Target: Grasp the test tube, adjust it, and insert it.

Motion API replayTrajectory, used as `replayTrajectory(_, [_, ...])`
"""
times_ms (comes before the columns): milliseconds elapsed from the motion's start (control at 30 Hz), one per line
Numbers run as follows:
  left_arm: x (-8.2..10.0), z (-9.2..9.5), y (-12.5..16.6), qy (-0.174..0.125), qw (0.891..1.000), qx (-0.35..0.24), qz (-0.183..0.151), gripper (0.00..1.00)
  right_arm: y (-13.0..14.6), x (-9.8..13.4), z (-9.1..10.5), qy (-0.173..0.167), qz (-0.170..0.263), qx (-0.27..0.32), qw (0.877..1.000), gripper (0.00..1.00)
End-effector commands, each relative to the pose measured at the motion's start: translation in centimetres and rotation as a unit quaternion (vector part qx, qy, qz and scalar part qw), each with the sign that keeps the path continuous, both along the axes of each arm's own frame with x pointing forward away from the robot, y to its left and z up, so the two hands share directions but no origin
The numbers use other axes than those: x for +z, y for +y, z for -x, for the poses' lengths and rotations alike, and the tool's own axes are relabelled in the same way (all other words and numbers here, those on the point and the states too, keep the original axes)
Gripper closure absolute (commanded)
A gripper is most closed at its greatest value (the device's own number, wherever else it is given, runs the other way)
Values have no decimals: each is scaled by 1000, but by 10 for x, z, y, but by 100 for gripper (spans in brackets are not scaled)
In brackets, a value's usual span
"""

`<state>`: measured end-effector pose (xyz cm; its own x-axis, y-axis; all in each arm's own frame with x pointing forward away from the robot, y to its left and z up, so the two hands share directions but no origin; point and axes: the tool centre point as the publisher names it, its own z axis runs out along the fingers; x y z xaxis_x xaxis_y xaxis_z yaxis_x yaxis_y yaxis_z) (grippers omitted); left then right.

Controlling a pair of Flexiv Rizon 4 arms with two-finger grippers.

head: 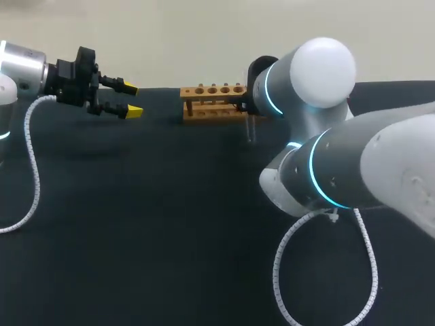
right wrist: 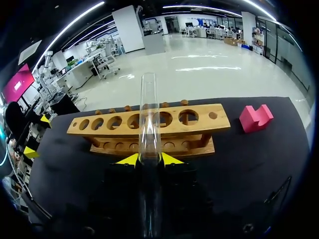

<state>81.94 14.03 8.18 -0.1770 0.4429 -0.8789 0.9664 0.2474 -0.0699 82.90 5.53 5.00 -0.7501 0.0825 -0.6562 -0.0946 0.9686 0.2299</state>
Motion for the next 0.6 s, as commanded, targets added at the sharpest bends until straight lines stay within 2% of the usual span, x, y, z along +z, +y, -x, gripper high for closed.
replayTrajectory(33, [-1,2,0,-3,1000,2,1,0,-1,-2,-7,23,-5,8,1000,100])
replayTrajectory(600, [-1,2,0,-3,1000,2,1,0,-2,-13,-10,37,-6,2,999,100])
